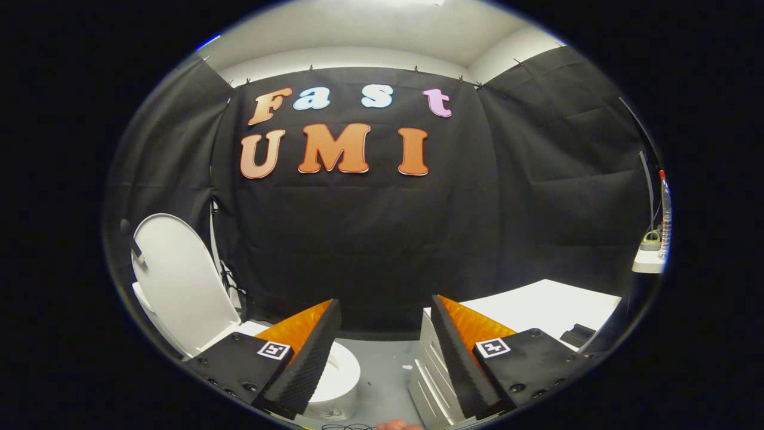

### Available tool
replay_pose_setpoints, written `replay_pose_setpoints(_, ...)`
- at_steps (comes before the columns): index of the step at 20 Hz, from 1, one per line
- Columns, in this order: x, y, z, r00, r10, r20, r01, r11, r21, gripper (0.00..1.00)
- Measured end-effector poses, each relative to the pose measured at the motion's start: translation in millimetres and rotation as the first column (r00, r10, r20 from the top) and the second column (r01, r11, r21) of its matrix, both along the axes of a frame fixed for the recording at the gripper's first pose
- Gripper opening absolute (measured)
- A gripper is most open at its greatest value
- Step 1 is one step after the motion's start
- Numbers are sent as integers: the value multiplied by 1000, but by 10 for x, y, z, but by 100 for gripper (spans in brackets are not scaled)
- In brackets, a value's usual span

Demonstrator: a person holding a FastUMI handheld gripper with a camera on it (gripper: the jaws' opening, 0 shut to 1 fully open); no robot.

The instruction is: Open the toilet lid.

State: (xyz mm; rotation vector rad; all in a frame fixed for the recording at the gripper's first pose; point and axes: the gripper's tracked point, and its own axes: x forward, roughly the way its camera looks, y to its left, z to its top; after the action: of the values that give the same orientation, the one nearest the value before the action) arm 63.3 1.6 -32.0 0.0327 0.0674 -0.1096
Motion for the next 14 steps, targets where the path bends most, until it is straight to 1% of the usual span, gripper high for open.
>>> replay_pose_setpoints(2, 5, -71, -59, 1000, -28, 3, 28, 1000, 12, 97)
replay_pose_setpoints(4, 18, -57, -142, 999, -38, -9, 38, 999, -8, 97)
replay_pose_setpoints(6, 22, 6, -210, 999, -33, -20, 32, 998, -52, 97)
replay_pose_setpoints(9, 14, 99, -214, 1000, -24, -13, 23, 996, -86, 97)
replay_pose_setpoints(14, -15, 200, -255, 1000, 1, -24, -3, 994, -105, 97)
